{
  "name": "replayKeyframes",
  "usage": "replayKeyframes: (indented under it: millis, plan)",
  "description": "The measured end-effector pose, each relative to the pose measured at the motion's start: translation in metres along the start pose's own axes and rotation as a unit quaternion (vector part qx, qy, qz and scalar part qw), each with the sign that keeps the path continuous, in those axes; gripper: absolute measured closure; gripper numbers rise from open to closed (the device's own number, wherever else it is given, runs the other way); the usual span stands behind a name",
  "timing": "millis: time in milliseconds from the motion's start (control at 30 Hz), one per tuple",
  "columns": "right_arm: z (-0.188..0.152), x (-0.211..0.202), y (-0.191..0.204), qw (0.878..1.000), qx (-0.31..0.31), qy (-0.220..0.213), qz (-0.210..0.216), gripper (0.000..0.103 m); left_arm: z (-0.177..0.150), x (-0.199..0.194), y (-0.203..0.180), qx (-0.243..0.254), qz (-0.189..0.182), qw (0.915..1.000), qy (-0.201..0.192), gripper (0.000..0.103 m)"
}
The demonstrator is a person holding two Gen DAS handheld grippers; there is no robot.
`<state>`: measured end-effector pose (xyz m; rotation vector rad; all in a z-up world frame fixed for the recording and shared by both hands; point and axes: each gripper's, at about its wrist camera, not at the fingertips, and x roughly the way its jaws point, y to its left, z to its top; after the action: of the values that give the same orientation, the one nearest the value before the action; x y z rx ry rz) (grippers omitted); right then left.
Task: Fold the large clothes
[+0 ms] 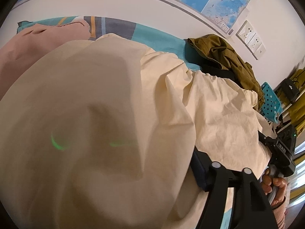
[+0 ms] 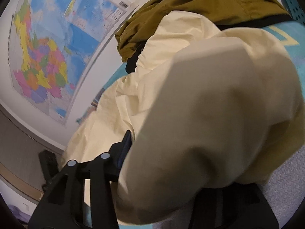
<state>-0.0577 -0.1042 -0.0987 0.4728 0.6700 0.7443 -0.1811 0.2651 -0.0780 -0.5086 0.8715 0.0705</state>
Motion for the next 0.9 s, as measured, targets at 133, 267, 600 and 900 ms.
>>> replayKeyframes:
  millis: [133, 267, 600, 900]
  plan:
    - [0.001, 0.007, 0.006, 1.0, -0.01, -0.003, -0.012, 0.043, 0.001, 0.003, -0.003, 0.007, -0.001, 1.0, -0.002, 0.028]
    - [0.002, 0.008, -0.002, 1.0, 0.01, 0.003, 0.003, 0.061, 0.003, 0.003, -0.002, -0.001, 0.008, 1.0, -0.001, 0.033]
    - [-0.001, 0.002, -0.005, 0.999, 0.025, 0.026, 0.036, 0.066, 0.006, -0.001, 0.004, -0.003, 0.0, 0.9999, 0.01, 0.049]
    - [0.004, 0.015, -0.001, 0.998, 0.018, 0.04, 0.04, 0.065, 0.009, 0.004, 0.003, 0.003, 0.006, 0.9999, 0.01, 0.045]
